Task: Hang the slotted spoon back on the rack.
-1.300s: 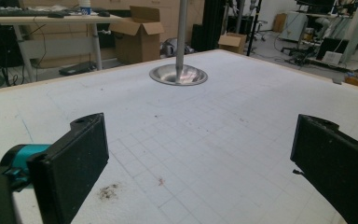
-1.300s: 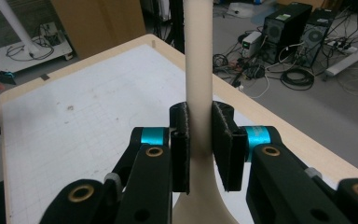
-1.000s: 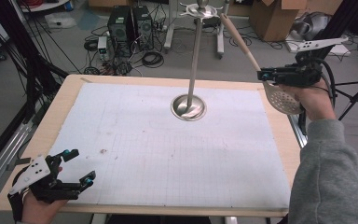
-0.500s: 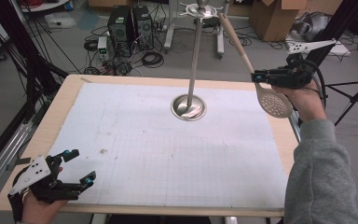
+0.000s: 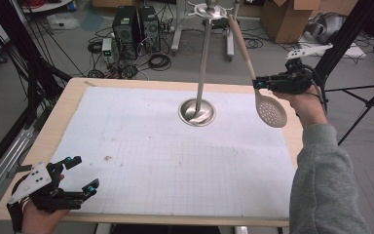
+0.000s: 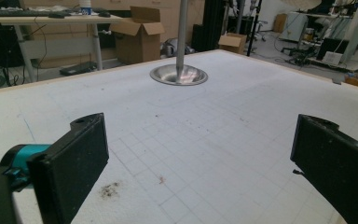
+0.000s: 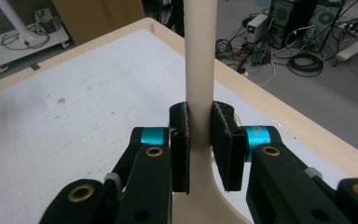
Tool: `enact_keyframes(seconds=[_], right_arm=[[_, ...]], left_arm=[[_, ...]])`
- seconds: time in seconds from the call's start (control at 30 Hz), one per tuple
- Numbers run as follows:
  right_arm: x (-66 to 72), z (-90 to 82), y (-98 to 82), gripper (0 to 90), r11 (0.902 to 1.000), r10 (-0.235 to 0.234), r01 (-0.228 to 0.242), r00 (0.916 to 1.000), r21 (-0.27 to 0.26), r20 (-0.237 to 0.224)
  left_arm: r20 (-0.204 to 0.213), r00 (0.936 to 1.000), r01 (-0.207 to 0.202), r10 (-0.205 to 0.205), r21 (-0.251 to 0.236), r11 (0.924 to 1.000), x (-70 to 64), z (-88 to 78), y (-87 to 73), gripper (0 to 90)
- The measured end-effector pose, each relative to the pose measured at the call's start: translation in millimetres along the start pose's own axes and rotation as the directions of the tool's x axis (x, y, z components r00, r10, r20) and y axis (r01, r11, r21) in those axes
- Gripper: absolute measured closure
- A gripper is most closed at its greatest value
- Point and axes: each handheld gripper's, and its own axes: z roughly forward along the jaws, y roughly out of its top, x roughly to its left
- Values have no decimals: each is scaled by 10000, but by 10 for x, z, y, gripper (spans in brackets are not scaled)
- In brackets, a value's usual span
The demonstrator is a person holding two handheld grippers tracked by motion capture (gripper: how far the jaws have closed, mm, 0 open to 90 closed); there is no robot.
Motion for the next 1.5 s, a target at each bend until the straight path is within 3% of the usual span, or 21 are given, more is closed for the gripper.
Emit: enact_keyframes(seconds=[0.77,1.27,1.5], right_arm=[[-16,393,16,788,9999,50,-48,9999,111,-137],[8,793,80,787,9997,208,-202,9992,149,-349],[17,895,107,787,9996,234,-229,9993,151,-284]], left_arm=[[-101,9999,28,-29,-68,10000,9,-40,3,45],[-152,9998,142,-145,-141,9998,38,-90,-10,45],[-155,9998,118,-120,-112,9999,24,-96,-15,45]])
